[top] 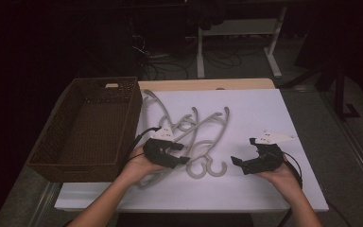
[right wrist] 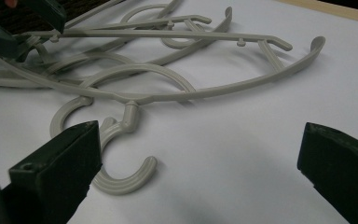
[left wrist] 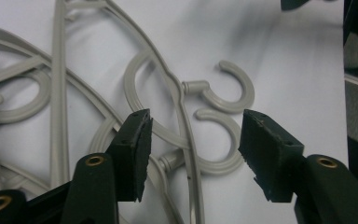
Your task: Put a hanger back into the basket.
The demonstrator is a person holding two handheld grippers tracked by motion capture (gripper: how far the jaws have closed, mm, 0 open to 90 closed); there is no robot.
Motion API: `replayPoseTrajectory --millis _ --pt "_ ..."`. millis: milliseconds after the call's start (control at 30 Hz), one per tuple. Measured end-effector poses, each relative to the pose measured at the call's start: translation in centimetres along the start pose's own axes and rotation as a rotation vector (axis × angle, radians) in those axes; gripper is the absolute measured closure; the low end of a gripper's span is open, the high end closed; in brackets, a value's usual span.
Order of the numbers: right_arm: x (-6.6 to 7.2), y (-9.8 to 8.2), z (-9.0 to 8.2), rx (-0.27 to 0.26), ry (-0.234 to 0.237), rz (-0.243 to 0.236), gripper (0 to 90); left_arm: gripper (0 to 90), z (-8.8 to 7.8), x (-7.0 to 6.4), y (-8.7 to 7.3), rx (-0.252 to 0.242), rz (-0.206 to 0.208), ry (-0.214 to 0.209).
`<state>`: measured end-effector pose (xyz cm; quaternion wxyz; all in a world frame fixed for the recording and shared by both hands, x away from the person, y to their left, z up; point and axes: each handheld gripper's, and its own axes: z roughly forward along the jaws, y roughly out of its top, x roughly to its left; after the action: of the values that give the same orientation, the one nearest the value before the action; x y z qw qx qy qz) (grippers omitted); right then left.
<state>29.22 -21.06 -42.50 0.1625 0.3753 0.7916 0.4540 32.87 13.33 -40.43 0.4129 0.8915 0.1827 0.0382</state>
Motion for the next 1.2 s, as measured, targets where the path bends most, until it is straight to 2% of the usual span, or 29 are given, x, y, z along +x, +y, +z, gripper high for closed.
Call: replayPoseTrajectory --millis 267,500,767,967,1200 --pt "0.1 0.0 0.2 0.015 -0.007 -0.014 0.0 55.4 1.1 -0.4 -0.5 0.078 0.02 0.032" --pt "0.1 0.0 0.3 0.018 -0.006 -0.023 0.0 60.6 2.2 -0.9 -0.5 0.158 0.064 0.07" --pt "0.0 0.0 0.2 0.014 -0.008 -0.019 0.0 69.3 3.0 -0.6 -0.6 0.235 0.052 0.065" --pt "0.0 0.0 0.3 0.017 -0.008 -0.019 0.0 74.2 3.4 -0.4 -0.5 0.283 0.053 0.038" --pt "0.0 0.0 0.2 0.013 -0.01 -0.019 0.0 78.5 4.3 -0.3 -0.4 0.342 0.054 0.026"
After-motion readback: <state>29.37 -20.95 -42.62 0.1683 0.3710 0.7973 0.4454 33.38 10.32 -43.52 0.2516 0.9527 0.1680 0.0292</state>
